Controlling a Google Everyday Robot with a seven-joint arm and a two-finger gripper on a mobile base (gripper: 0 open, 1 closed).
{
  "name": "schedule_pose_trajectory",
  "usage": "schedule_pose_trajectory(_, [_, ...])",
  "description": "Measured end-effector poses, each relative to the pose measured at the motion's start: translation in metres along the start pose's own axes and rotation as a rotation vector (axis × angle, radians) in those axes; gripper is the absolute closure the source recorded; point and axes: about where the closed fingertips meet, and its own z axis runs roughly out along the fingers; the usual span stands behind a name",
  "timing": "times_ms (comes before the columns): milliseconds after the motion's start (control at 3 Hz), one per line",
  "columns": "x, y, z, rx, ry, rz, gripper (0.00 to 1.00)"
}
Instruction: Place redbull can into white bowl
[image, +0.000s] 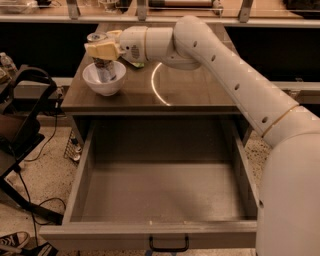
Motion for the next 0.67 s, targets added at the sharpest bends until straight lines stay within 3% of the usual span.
schedule_pose_trajectory(333, [-0.0001,0.0016,0.0026,-0.005,0.0,0.0,0.51])
schedule_pose_trajectory(667, [-0.0003,0.0041,0.0065,-0.012,-0.001,0.0,0.2])
